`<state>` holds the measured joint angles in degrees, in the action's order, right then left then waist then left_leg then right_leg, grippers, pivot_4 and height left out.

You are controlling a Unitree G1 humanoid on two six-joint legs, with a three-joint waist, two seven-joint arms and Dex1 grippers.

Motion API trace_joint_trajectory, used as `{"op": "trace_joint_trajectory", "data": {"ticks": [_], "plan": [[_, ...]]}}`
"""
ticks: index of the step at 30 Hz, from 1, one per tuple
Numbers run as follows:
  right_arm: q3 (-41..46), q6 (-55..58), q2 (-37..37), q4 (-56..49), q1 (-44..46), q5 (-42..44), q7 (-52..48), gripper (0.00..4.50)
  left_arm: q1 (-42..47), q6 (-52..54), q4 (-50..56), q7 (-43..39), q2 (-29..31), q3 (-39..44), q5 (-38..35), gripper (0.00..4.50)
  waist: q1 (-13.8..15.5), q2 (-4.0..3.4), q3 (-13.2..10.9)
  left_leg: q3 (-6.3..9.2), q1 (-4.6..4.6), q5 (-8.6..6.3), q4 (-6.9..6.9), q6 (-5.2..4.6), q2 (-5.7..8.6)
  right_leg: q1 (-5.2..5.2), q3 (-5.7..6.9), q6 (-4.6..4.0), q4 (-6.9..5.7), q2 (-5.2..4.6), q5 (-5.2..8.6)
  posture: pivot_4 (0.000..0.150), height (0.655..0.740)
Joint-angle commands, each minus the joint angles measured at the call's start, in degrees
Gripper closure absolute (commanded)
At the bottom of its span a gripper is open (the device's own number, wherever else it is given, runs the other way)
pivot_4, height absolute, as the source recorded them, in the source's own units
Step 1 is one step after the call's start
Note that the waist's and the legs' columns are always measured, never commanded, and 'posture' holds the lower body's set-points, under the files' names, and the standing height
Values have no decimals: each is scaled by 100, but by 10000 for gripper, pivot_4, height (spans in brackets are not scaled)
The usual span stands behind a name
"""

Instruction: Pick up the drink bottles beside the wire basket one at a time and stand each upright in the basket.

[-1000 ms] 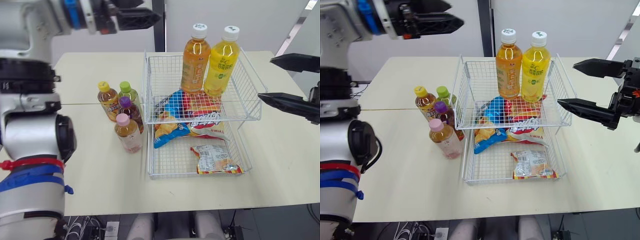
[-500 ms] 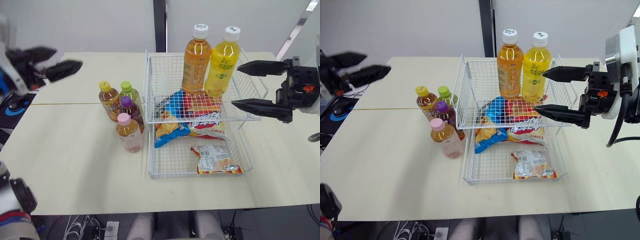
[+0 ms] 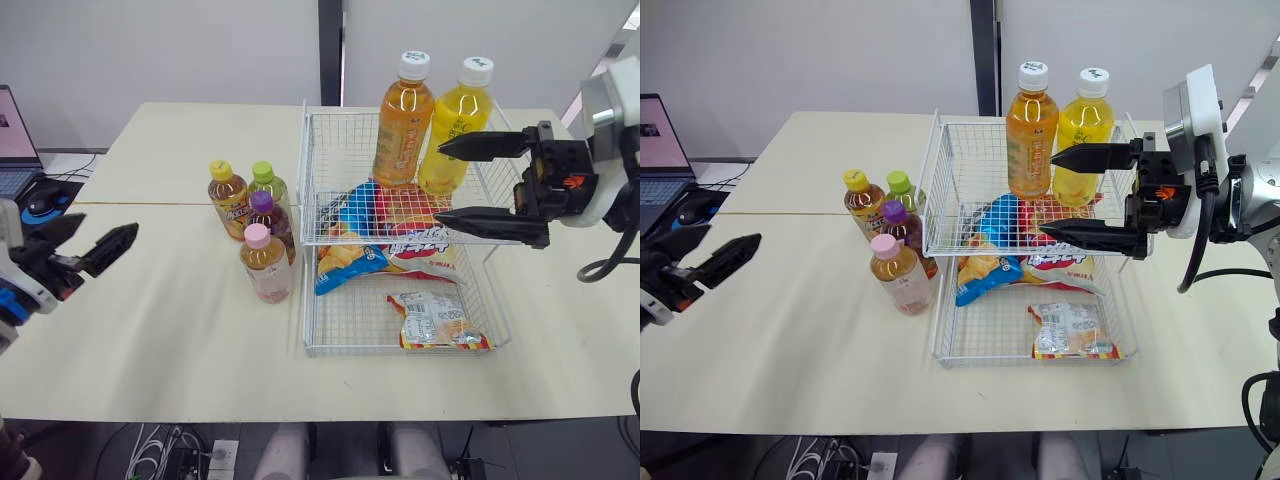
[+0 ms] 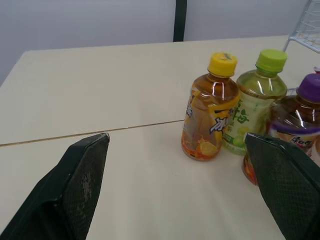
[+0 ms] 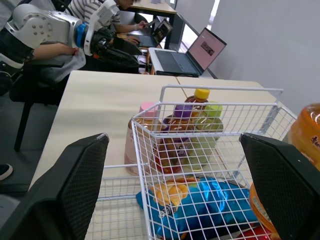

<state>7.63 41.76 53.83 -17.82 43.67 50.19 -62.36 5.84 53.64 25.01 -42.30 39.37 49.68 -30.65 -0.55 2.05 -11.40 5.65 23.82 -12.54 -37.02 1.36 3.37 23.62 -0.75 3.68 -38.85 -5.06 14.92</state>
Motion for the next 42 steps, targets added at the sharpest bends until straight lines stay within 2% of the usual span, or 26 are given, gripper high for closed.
{"op": "trace_joint_trajectory", "data": {"ticks": [1, 10, 20, 27, 35, 42], "plan": [[46, -156, -35, 16, 193, -109, -56, 0, -61, -192, 304, 222, 33, 68, -233, 130, 10, 0, 0, -1, -1, 0, 0, 0, 0, 0, 0, 0, 0, 0, 0, 1500, 7400], [-47, -256, -255, 31, 220, -436, 116, 0, -96, -404, 414, 555, 145, -304, -451, 130, 11, 0, 0, -3, -1, 0, 1, 0, 1, -1, 0, -1, 0, 2, 0, 1500, 7400], [21, -106, -322, -292, 88, -349, 355, 0, 135, -637, 113, 755, 342, -683, -555, 130, 14, 0, 0, -2, -2, 0, 2, 0, 1, -1, 1, -1, 1, 3, 0, 1500, 7400], [76, 66, -362, -593, -11, -215, 638, 0, 764, -904, -361, 852, 306, -1379, -514, 130, 21, 1, 0, -1, -2, 0, 1, 0, 3, -3, 2, -1, 1, 3, 0, 1500, 7400], [139, 174, -399, -869, -124, -79, 934, 0, 1828, -1620, -1321, 1425, -43, -2267, 37, 130, 31, 1, 1, 1, 0, 0, 0, 0, 4, -4, 6, 0, 1, 4, 0, 1500, 7400], [154, 179, -407, -968, -200, -54, 980, 0, 2556, -1932, -2060, 1403, -127, -3004, 389, 130, 27, 2, 1, 1, -1, 0, 1, 0, 5, -3, 6, 0, 1, 5, -1, 1500, 7400]]}}
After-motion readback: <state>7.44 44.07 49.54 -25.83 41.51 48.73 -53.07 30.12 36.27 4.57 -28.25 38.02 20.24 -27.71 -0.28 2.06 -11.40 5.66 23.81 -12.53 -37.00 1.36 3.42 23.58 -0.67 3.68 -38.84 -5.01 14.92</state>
